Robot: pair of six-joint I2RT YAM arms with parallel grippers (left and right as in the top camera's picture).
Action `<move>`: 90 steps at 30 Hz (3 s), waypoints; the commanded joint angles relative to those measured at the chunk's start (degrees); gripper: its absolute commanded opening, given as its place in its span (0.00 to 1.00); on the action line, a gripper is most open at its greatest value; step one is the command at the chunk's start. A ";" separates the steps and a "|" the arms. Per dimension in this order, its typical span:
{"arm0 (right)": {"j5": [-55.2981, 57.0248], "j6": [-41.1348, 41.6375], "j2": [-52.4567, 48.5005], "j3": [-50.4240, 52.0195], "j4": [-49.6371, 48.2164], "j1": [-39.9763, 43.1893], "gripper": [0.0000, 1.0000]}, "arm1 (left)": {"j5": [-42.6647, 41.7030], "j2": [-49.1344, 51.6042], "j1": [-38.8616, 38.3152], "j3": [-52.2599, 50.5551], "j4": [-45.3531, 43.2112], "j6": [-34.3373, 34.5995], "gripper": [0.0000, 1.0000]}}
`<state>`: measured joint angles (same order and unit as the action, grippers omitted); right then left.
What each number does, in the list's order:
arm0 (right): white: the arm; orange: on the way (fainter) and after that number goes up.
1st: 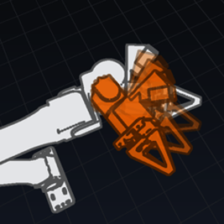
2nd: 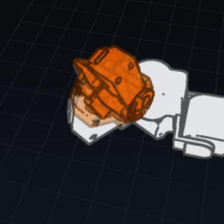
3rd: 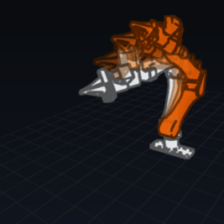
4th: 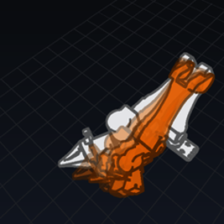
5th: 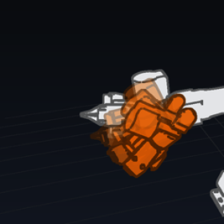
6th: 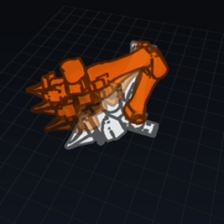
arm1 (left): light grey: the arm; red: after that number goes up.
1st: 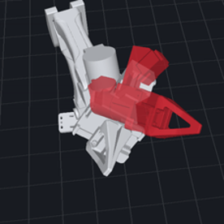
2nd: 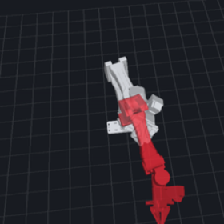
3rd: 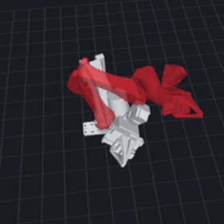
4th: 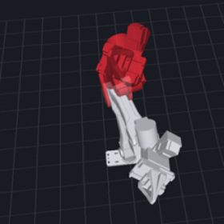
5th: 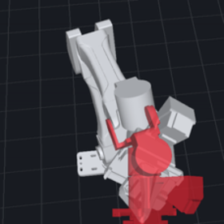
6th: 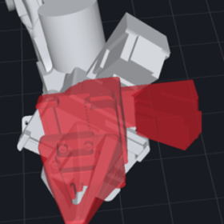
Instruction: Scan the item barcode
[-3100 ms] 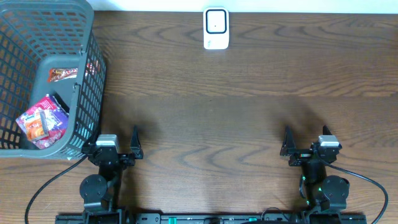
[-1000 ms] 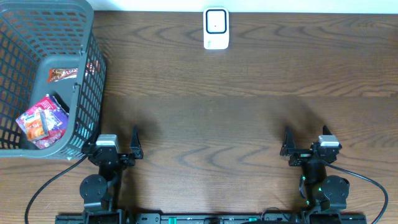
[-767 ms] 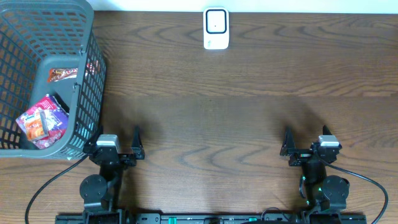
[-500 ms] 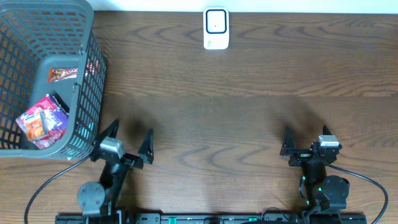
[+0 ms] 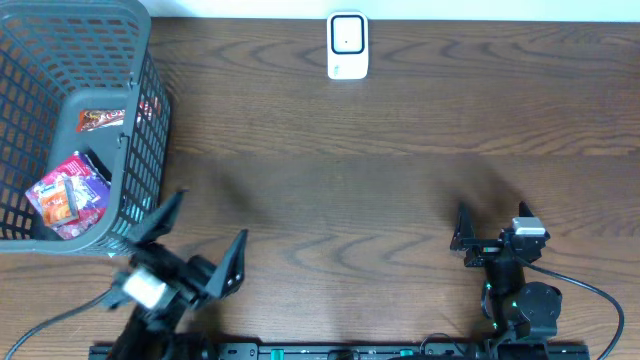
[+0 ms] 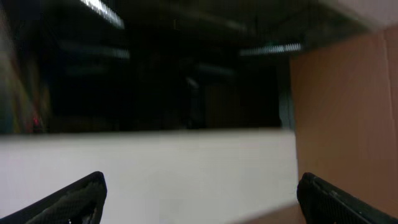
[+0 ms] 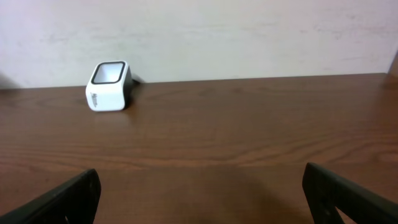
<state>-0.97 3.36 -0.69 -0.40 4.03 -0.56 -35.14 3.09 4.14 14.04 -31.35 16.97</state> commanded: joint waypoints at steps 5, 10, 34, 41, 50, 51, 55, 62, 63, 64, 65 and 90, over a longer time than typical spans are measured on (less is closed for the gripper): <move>0.46 -0.66 0.31 0.09 0.28 -0.24 0.99 | 3.45 15.06 0.31 20.90 -0.17 0.04 0.98; 0.46 -0.66 0.31 0.09 0.28 -0.24 0.99 | 3.43 28.33 0.31 37.70 9.75 -0.09 0.98; 0.46 -0.66 0.31 0.09 0.28 -0.24 0.99 | 7.34 67.87 14.78 90.90 57.16 -13.57 0.98; 0.46 -0.66 0.31 0.09 0.28 -0.24 0.99 | 7.37 68.87 19.89 90.92 54.90 -13.55 0.98; 0.46 -0.66 0.31 0.09 0.28 -0.24 0.99 | 17.44 74.23 21.88 90.92 62.16 -14.40 0.98; 0.46 -0.66 0.31 0.09 0.28 -0.24 0.99 | 18.34 74.82 21.88 90.92 63.10 -15.37 0.98; 0.46 -0.66 0.31 0.09 0.28 -0.24 0.99 | 22.77 77.64 21.88 90.92 66.86 -19.76 0.98; 0.46 -0.66 0.31 0.09 0.28 -0.24 0.99 | 34.82 82.58 21.90 90.92 69.79 -19.87 0.98; 0.46 -0.66 0.31 0.09 0.28 -0.24 0.99 | 34.77 83.30 21.90 90.92 70.66 -19.96 0.98; 0.46 -0.66 0.31 0.09 0.28 -0.24 0.99 | 34.80 83.93 21.94 90.92 71.73 -19.96 0.98; 0.46 -0.66 0.31 0.09 0.28 -0.24 0.99 | 35.60 84.78 21.94 90.92 73.29 -19.93 0.98; 0.46 -0.66 0.31 0.09 0.28 -0.24 0.99 | 52.00 105.59 22.32 88.13 97.11 -4.17 0.98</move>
<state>-0.95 3.36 -0.69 -0.40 4.08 -0.56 10.37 108.88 25.82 103.63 65.41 8.69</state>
